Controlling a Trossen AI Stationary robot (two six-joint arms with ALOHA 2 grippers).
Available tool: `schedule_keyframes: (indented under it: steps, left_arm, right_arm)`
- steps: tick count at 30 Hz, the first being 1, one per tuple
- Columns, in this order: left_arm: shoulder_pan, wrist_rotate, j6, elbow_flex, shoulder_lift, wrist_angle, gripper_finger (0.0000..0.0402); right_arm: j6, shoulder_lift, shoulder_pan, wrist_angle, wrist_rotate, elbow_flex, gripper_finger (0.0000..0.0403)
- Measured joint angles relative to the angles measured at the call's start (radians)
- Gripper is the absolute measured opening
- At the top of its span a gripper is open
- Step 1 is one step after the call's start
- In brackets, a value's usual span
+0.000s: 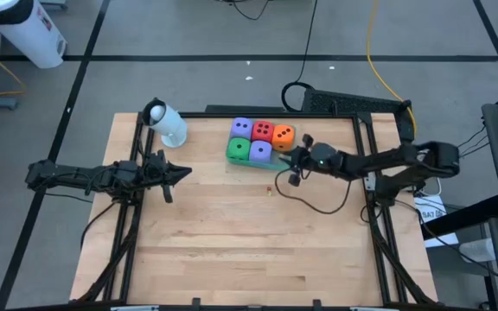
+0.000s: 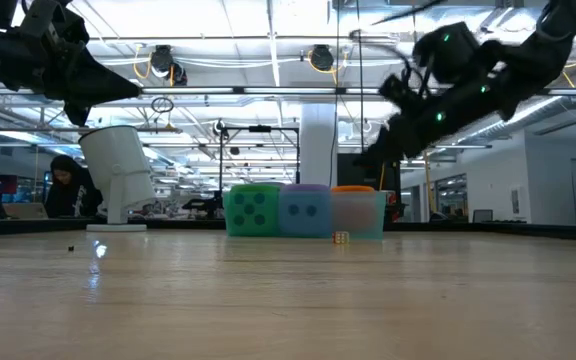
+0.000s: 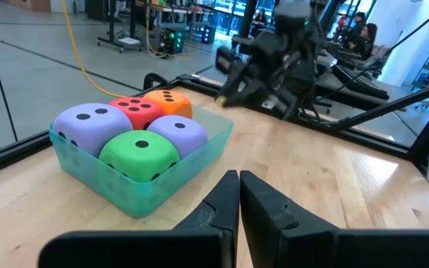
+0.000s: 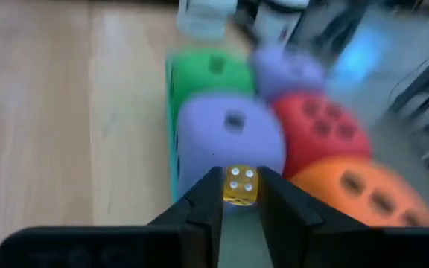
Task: Pick & Place Dice
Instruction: Put the small orange dice into the transparent blue bin, then put the small green dice into the transparent blue bin
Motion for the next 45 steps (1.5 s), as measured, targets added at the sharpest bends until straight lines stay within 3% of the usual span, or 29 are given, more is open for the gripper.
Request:
schedule_keyframes:
  steps: [2,11,16,22,26,38,41,45]
  left_arm:
    - [0.000,0.000,-0.001,0.000,0.000,0.000,0.0021]
    - [0.000,0.017,0.002,0.000,0.000,-0.001,0.0021]
    - [0.000,0.017,0.002,0.000,0.000,-0.001,0.0021]
    - [0.000,0.017,0.003,0.000,0.000,-0.001,0.0021]
    - [0.000,0.016,0.005,0.000,0.000,-0.001,0.0021]
    - [0.000,0.016,-0.002,0.000,0.000,-0.001,0.0021]
    - [0.000,0.016,-0.002,0.000,0.000,-0.001,0.0021]
    - [0.000,0.016,0.001,0.000,0.000,-0.001,0.0021]
  right_arm:
    - [-0.009,0.031,-0.023,-0.037,-0.049,-0.001,0.0091]
    - [0.028,0.068,-0.014,0.070,0.009,0.000,0.0233]
    - [0.036,0.041,0.002,0.090,0.032,0.000,0.0270]
    - [0.105,0.006,0.094,0.135,-0.125,0.000,0.0257]
    - [0.101,0.014,0.206,0.128,-0.151,0.000,0.0236]
    - [0.204,0.238,0.396,0.176,0.126,0.000,0.0166]
    - [0.256,0.327,0.420,0.244,0.232,-0.001,0.0164]
    - [0.293,0.423,0.430,0.336,0.276,-0.001,0.0179]
